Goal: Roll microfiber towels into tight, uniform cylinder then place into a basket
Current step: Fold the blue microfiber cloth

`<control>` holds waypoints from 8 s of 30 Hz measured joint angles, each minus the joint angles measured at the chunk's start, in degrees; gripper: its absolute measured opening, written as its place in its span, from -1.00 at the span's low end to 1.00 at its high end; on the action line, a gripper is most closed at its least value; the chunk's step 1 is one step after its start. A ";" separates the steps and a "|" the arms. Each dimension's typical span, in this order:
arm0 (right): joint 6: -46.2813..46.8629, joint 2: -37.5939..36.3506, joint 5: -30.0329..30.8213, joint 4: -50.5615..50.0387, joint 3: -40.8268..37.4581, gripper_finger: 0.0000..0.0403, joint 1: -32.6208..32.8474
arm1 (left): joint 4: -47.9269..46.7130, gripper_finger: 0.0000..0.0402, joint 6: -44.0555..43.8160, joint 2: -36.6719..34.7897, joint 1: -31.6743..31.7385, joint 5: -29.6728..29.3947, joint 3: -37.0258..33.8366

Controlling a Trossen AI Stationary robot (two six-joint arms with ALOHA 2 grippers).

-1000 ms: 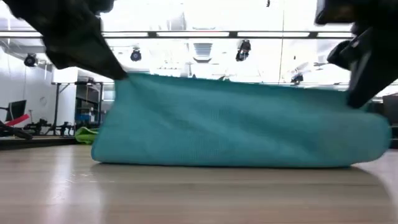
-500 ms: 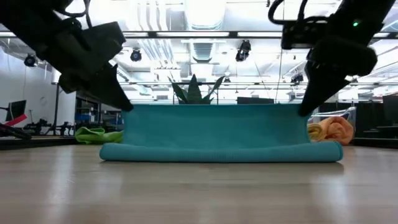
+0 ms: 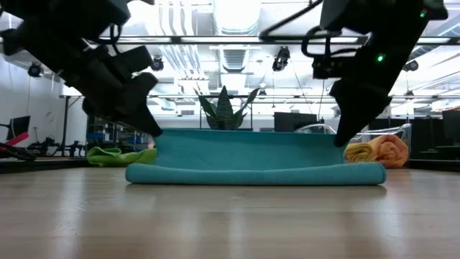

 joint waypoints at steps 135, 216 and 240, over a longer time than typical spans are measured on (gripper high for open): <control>-17.22 1.05 6.64 2.88 -2.79 -0.15 -12.91 | 7.77 -0.19 34.20 -0.10 27.90 7.24 6.83; -38.13 15.54 -28.45 37.01 8.14 -0.96 -26.77 | 23.69 -1.00 25.26 -6.37 17.20 29.93 -5.50; -47.17 24.69 -32.60 28.16 17.40 -0.96 -30.53 | 51.79 -1.00 22.20 23.63 16.25 36.27 -1.91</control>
